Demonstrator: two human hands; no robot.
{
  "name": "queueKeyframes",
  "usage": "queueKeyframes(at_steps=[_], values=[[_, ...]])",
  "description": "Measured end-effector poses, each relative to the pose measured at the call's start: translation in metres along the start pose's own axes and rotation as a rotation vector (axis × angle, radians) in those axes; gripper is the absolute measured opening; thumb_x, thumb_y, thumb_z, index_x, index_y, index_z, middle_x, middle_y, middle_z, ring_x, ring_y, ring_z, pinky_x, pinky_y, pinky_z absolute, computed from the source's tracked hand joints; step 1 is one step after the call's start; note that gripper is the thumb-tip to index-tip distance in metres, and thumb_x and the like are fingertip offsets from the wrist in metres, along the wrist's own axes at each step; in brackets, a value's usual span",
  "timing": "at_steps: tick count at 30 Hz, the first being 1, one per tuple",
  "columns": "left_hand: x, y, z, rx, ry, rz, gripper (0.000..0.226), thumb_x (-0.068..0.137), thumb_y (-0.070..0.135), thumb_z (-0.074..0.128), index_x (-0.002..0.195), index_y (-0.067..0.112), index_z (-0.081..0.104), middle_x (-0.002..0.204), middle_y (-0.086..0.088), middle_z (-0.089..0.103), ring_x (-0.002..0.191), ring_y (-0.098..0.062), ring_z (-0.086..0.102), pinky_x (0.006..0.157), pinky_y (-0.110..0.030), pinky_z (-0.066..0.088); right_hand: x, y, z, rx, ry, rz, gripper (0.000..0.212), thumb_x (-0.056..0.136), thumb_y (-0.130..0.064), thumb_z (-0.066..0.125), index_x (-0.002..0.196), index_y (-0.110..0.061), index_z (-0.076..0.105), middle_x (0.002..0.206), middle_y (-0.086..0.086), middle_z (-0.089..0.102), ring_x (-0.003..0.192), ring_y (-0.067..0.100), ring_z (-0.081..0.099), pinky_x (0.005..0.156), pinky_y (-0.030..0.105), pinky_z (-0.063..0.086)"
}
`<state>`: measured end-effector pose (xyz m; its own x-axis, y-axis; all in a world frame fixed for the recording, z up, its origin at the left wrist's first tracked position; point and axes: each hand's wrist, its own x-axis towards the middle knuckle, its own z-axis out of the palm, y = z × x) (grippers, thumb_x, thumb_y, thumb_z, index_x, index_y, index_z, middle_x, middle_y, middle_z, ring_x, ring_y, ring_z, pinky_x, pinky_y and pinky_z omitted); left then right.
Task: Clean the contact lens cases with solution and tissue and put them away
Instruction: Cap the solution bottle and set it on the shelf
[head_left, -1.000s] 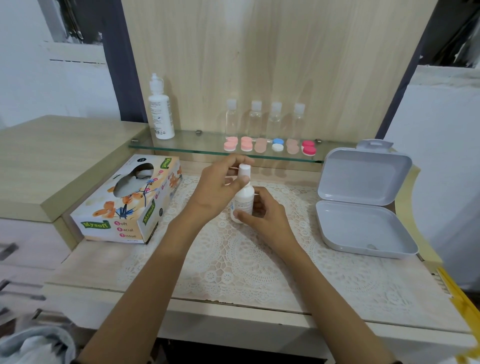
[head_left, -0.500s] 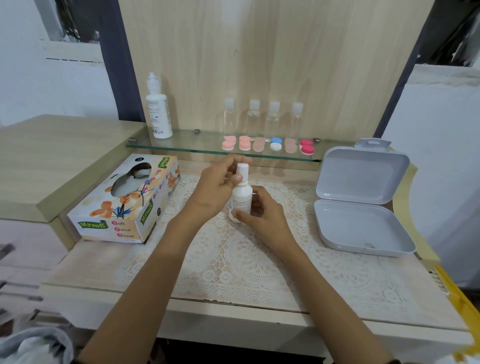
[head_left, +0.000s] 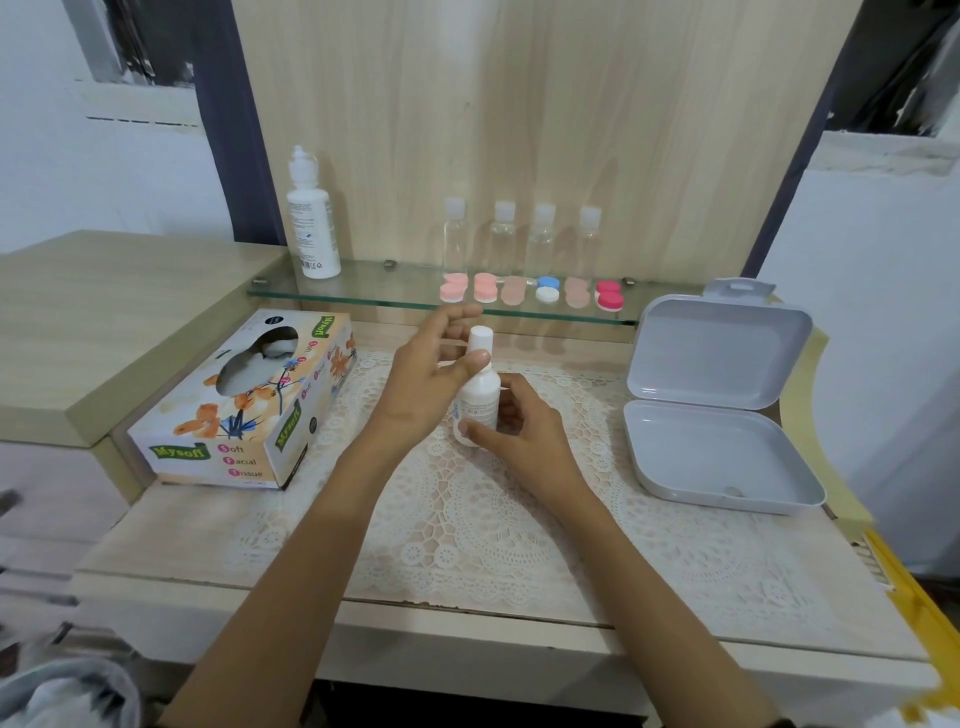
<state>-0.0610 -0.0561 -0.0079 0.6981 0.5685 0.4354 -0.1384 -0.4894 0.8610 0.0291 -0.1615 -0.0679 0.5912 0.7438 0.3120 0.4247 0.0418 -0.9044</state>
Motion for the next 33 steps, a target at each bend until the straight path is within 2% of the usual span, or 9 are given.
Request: queueKeyframes(at_steps=[4,6,11,14,17,20,23,29,33], values=[[-0.005,0.000,0.001,-0.005,-0.034,0.014,0.035,0.091,0.007,0.056,0.123,0.020,0.052,0.110,0.010,0.058,0.099,-0.004,0.057,0.085,-0.011,0.044,0.000,0.000,0.000,0.000,0.000,-0.003,0.045,0.078,-0.022,0.076,0.117,-0.023,0.055,0.102,-0.007,0.068,0.093,0.008,0.064,0.086,0.031,0.054],[-0.011,-0.005,-0.001,0.072,-0.050,0.014,0.034,0.095,0.013,0.052,0.128,0.018,0.049,0.120,0.008,0.056,0.106,0.000,0.053,0.093,-0.017,0.041,0.000,0.000,0.000,-0.002,0.002,-0.004,0.046,0.078,-0.022,0.076,0.118,-0.023,0.055,0.102,-0.007,0.068,0.094,0.008,0.064,0.085,0.030,0.054],[-0.047,-0.034,-0.022,0.603,-0.169,-0.086,0.059,0.096,0.042,0.042,0.147,0.017,0.024,0.151,0.001,0.028,0.138,-0.013,0.025,0.115,-0.040,0.021,-0.001,0.000,0.000,0.003,-0.002,-0.005,0.046,0.078,-0.021,0.077,0.119,-0.022,0.055,0.106,-0.007,0.067,0.095,0.005,0.063,0.085,0.023,0.053],[-0.066,-0.043,-0.035,0.857,-0.297,-0.189,0.067,0.095,0.052,0.030,0.150,0.019,0.010,0.158,0.003,0.007,0.144,-0.009,0.002,0.118,-0.039,0.001,-0.001,0.000,0.000,-0.022,0.012,-0.002,0.045,0.077,-0.023,0.078,0.116,-0.023,0.056,0.104,-0.009,0.067,0.094,0.003,0.063,0.084,0.021,0.052],[-0.075,-0.051,-0.045,0.933,-0.352,-0.270,0.078,0.088,0.066,0.010,0.150,0.020,0.001,0.157,0.007,-0.006,0.142,-0.004,-0.010,0.117,-0.035,-0.010,-0.001,-0.001,0.000,-0.042,0.040,0.011,0.046,0.075,-0.025,0.079,0.114,-0.022,0.057,0.102,-0.009,0.067,0.092,0.003,0.064,0.082,0.022,0.053],[-0.082,-0.056,-0.047,1.025,-0.339,-0.230,0.107,0.063,0.082,-0.020,0.149,0.020,-0.005,0.156,0.009,-0.011,0.141,-0.001,-0.013,0.115,-0.030,-0.014,0.000,-0.003,0.000,-0.052,0.055,0.013,0.045,0.073,-0.024,0.081,0.112,-0.021,0.059,0.100,-0.009,0.068,0.090,0.002,0.065,0.081,0.021,0.054],[-0.083,-0.058,-0.045,1.056,-0.310,-0.204,0.103,0.062,0.072,-0.019,0.149,0.020,-0.004,0.156,0.008,-0.010,0.141,-0.002,-0.012,0.113,-0.028,-0.014,0.002,-0.006,0.000,-0.081,0.066,0.012,0.046,0.071,-0.023,0.082,0.111,-0.019,0.060,0.098,-0.008,0.069,0.087,0.003,0.065,0.079,0.021,0.054],[-0.083,-0.058,-0.044,1.055,-0.281,-0.176,0.101,0.069,0.077,-0.018,0.150,0.020,0.001,0.157,0.008,-0.006,0.142,-0.002,-0.009,0.113,-0.027,-0.013,0.012,-0.017,0.008,-0.130,0.068,0.004,0.050,0.067,-0.026,0.084,0.111,-0.019,0.062,0.095,-0.008,0.070,0.086,0.003,0.066,0.081,0.028,0.056],[-0.084,-0.057,-0.043,1.031,-0.253,-0.160,0.099,0.070,0.074,-0.013,0.150,0.019,0.006,0.158,0.007,-0.002,0.143,-0.003,-0.007,0.112,-0.024,-0.014,0.031,-0.042,0.018,-0.154,0.061,-0.049,0.050,0.066,-0.027,0.084,0.110,-0.018,0.061,0.095,-0.007,0.069,0.084,0.003,0.065,0.079,0.025,0.056]])
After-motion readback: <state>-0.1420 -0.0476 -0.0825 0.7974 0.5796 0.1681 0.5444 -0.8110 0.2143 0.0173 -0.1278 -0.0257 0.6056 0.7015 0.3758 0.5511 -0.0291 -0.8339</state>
